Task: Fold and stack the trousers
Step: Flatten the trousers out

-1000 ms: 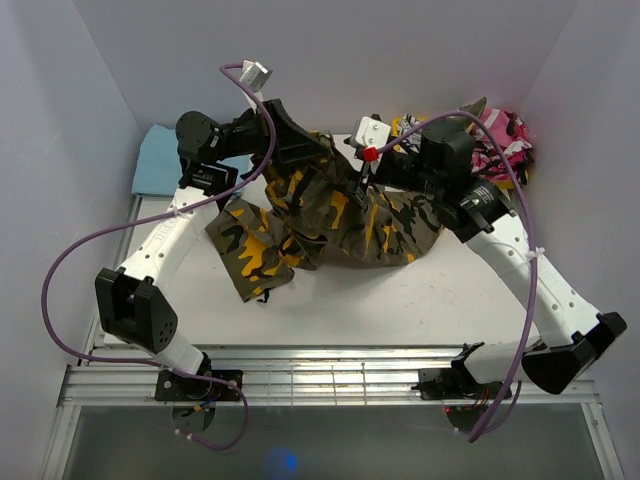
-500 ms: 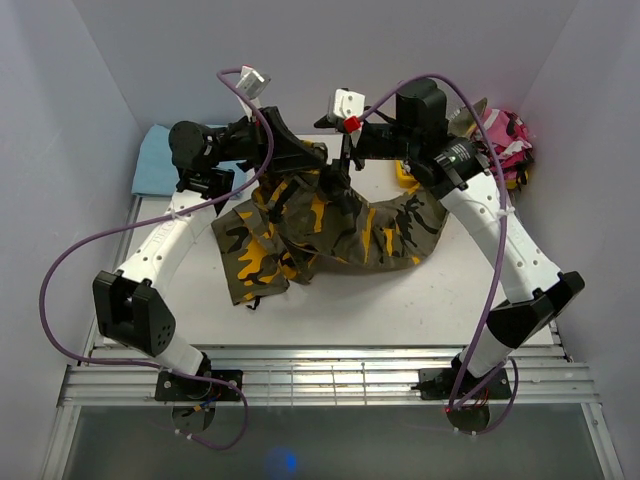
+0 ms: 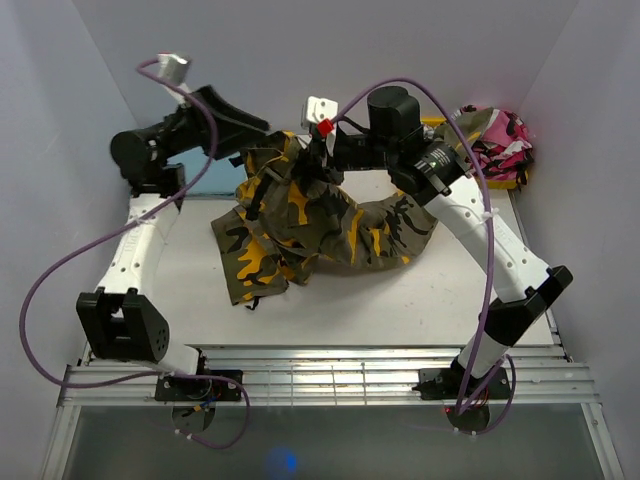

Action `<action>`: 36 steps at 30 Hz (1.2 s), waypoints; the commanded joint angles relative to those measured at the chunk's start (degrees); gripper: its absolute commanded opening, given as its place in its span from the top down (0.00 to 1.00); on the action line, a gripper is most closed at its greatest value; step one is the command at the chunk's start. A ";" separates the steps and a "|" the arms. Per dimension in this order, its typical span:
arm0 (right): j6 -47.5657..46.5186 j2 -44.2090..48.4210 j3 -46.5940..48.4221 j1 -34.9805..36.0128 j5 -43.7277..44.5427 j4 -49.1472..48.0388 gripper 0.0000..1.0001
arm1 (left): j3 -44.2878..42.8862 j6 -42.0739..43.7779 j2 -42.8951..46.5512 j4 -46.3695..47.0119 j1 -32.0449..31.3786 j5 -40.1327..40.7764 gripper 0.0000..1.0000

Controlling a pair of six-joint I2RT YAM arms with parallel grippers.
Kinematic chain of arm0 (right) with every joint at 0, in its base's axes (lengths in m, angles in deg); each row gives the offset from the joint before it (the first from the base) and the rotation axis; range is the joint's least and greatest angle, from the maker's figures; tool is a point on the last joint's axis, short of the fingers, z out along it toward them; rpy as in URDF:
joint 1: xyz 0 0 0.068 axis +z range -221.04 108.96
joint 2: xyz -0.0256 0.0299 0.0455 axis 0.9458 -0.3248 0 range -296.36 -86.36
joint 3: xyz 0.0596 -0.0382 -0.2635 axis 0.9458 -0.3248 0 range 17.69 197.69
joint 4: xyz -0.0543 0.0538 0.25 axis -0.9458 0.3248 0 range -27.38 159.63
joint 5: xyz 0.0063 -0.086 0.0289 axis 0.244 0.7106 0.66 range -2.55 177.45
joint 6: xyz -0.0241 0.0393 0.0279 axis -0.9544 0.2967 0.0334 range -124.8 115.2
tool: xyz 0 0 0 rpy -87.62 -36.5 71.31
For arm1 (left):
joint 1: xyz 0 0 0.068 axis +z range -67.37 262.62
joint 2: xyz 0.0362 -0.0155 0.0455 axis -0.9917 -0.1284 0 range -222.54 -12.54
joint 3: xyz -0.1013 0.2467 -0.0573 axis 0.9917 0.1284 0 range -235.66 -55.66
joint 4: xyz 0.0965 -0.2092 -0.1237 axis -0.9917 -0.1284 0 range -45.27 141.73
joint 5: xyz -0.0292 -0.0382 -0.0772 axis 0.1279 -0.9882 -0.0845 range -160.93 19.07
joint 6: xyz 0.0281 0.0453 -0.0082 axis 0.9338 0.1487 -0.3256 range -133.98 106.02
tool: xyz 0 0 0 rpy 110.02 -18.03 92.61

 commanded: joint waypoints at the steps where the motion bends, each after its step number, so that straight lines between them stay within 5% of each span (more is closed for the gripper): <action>1: 7.94 -1.49 9.99 0.63 5.32 -9.60 0.92 | 3.47 -1.53 7.76 -0.18 15.38 10.90 0.23; 3: 10.66 -2.81 10.89 0.81 8.92 -14.79 0.92 | 5.58 -1.70 10.41 -3.44 25.37 13.02 0.02; 9: 17.26 -8.17 14.76 2.04 20.78 -34.91 0.92 | 13.13 -1.56 10.94 -7.74 44.83 5.49 0.02; 13: 14.73 -12.38 19.23 5.02 25.53 -46.87 0.92 | 22.09 7.66 12.86 -4.52 46.09 -3.31 0.02; 21: -1.97 -17.84 21.79 13.81 25.46 -66.13 0.92 | 46.51 32.89 19.29 -0.81 35.74 -7.99 0.02; 26: -6.90 -18.46 23.72 15.40 25.54 -71.50 0.92 | 49.36 49.43 13.06 0.24 27.55 -9.82 0.02; 30: -10.85 -18.81 25.83 15.57 26.42 -73.35 0.92 | 52.16 46.31 9.27 10.06 21.84 -13.43 0.02; 31: -11.99 -18.72 25.75 15.57 26.86 -73.78 0.92 | 55.22 44.63 9.88 18.35 20.70 -13.26 0.02; 36: -13.58 -18.81 24.78 15.57 28.09 -76.33 0.92 | 58.41 40.16 12.00 25.80 9.74 -2.04 0.02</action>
